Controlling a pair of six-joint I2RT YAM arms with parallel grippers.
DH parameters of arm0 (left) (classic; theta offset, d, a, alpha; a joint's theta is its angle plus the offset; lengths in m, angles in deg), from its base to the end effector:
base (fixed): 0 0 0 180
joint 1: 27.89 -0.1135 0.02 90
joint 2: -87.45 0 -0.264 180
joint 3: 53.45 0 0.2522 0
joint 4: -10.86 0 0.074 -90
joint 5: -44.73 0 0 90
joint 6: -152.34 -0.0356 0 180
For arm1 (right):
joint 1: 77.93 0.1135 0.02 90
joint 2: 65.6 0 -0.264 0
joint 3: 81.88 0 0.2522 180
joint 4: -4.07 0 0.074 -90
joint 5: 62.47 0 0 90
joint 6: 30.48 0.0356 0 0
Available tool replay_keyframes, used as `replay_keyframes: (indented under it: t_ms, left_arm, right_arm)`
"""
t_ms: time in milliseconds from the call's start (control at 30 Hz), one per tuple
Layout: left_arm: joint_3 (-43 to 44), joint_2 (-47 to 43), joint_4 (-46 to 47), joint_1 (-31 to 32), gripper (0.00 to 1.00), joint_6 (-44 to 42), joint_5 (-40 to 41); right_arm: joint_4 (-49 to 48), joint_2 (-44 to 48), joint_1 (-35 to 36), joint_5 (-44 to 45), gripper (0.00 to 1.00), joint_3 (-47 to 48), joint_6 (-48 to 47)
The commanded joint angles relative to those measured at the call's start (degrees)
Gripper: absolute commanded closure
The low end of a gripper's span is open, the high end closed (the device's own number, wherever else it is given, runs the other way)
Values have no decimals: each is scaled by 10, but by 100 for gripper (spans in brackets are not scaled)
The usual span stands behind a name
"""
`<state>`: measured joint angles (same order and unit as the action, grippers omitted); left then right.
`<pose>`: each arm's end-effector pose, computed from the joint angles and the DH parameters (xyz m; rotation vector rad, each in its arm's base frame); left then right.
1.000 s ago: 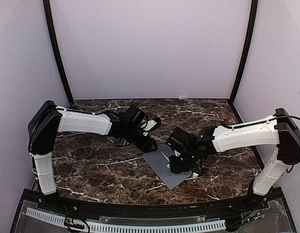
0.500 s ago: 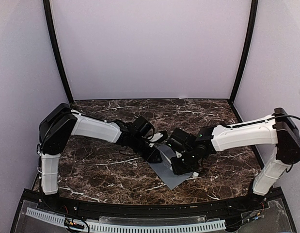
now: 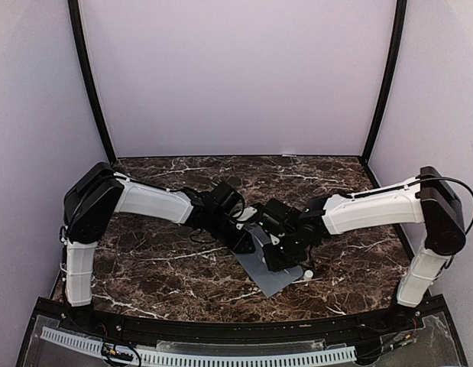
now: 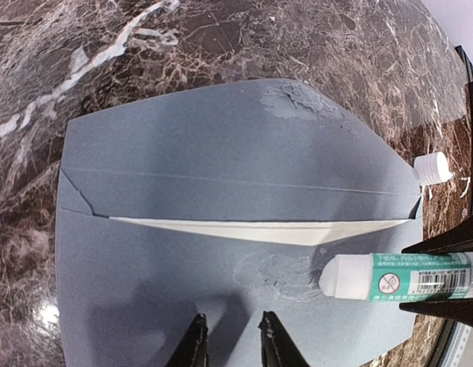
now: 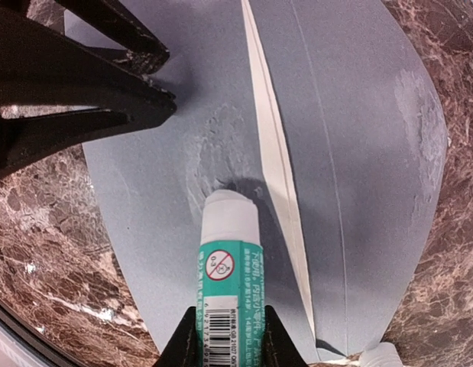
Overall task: Place the letter into the envelope and seal it
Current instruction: Paint the envelope at the center of the board.
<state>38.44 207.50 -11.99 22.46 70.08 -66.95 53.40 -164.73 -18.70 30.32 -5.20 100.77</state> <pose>0.2719 -0.3487 0.1398 1.1035 2.3469 -0.8779 0.1699 0.2820 0.1738 -0.4397 2.8512 0.3107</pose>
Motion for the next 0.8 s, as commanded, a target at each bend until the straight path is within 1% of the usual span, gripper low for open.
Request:
replay_keyframes:
  t_ms: [0, 467, 600, 767]
  left_arm:
    - [0, 22, -42, 1, 77, 1, 7]
    - [4, 22, -46, 1, 78, 0, 4]
    - [4, 22, -47, 1, 78, 0, 5]
    - [5, 22, -50, 0, 78, -1, 10]
  right_arm:
    - [-17, -26, -11, 6, 99, 17, -14]
    - [-26, -72, -29, 24, 100, 62, -30]
    - [-24, -68, -29, 19, 100, 61, -31]
    - [-18, -39, -29, 11, 100, 32, -22]
